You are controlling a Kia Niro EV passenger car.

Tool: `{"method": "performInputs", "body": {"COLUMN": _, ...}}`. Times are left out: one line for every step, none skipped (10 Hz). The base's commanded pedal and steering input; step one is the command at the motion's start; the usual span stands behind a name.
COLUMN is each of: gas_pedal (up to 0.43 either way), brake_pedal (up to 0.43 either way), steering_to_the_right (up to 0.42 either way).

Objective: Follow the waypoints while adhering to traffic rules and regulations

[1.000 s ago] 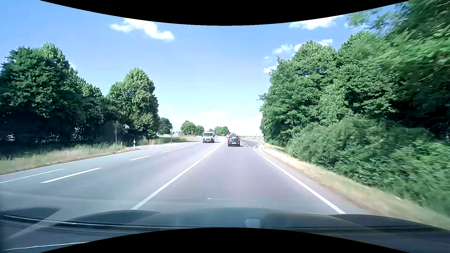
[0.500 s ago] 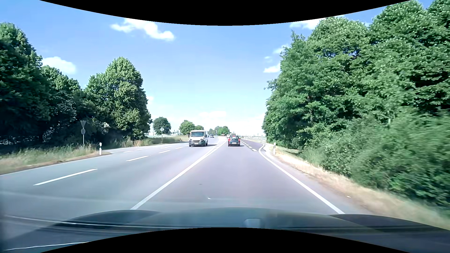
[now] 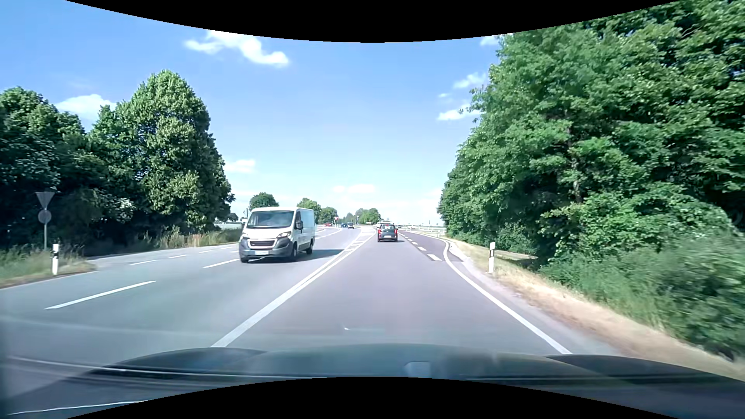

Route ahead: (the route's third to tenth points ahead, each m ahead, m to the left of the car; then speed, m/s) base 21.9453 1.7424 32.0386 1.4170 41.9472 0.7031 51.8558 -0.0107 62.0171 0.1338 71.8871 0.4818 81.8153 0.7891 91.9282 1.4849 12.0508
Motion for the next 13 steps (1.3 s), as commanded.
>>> {"method": "performInputs", "body": {"gas_pedal": 0.028, "brake_pedal": 0.006, "steering_to_the_right": -0.001}}
{"method": "performInputs", "body": {"gas_pedal": 0.028, "brake_pedal": 0.006, "steering_to_the_right": -0.001}}
{"method": "performInputs", "body": {"gas_pedal": 0.028, "brake_pedal": 0.006, "steering_to_the_right": -0.001}}
{"method": "performInputs", "body": {"gas_pedal": 0.028, "brake_pedal": 0.006, "steering_to_the_right": -0.001}}
{"method": "performInputs", "body": {"gas_pedal": 0.028, "brake_pedal": 0.006, "steering_to_the_right": -0.001}}
{"method": "performInputs", "body": {"gas_pedal": 0.028, "brake_pedal": 0.006, "steering_to_the_right": -0.001}}
{"method": "performInputs", "body": {"gas_pedal": 0.028, "brake_pedal": 0.006, "steering_to_the_right": -0.001}}
{"method": "performInputs", "body": {"gas_pedal": 0.028, "brake_pedal": 0.006, "steering_to_the_right": -0.001}}
{"method": "performInputs", "body": {"gas_pedal": 0.028, "brake_pedal": 0.006, "steering_to_the_right": -0.001}}
{"method": "performInputs", "body": {"gas_pedal": 0.028, "brake_pedal": 0.006, "steering_to_the_right": -0.001}}
{"method": "performInputs", "body": {"gas_pedal": 0.028, "brake_pedal": 0.006, "steering_to_the_right": -0.001}}
{"method": "performInputs", "body": {"gas_pedal": 0.028, "brake_pedal": 0.006, "steering_to_the_right": -0.001}}
{"method": "performInputs", "body": {"gas_pedal": 0.028, "brake_pedal": 0.006, "steering_to_the_right": -0.001}}
